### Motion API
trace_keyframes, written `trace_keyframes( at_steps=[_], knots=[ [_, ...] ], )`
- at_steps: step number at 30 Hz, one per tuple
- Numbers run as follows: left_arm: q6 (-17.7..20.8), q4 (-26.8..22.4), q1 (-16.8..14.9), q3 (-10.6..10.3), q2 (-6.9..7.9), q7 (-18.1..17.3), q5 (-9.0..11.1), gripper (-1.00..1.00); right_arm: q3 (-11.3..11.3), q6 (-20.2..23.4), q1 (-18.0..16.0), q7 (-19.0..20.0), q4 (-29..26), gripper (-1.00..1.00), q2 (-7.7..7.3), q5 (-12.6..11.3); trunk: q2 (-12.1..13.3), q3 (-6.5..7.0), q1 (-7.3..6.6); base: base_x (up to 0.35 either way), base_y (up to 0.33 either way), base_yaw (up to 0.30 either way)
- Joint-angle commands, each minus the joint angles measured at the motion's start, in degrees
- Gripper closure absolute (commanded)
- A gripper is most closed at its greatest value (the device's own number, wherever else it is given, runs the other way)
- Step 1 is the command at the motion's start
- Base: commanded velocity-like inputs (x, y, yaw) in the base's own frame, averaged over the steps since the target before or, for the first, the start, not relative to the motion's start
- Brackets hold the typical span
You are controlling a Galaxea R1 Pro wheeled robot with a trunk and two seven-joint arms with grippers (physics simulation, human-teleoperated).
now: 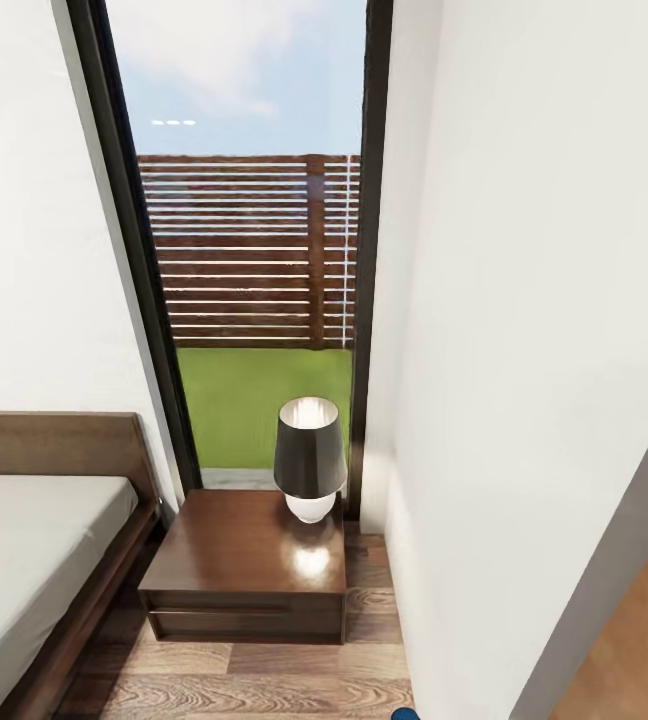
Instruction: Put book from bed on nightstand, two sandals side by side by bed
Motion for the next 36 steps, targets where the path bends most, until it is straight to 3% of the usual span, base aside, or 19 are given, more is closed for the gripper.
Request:
trace_keyframes(
  at_steps=[1, 36],
  knots=[
    [-0.18, 0.04, -0.01, -0.50, -0.01, 0.27, 0.32, -1.00, 0.26, -0.18, -0.02, -0.33, 0.08, 1.00, 0.01, 0.36, -0.04, -0.02, 0.02, 0.000, 0.000, 0.000],
    [-0.01, -0.10, -0.03, -0.50, -0.21, 0.29, 0.37, -1.00, 0.27, -0.45, 0.00, -0.34, 0.09, 1.00, 0.01, 0.37, -0.04, -0.02, 0.02, 0.000, 0.000, 0.000]
  ],
)
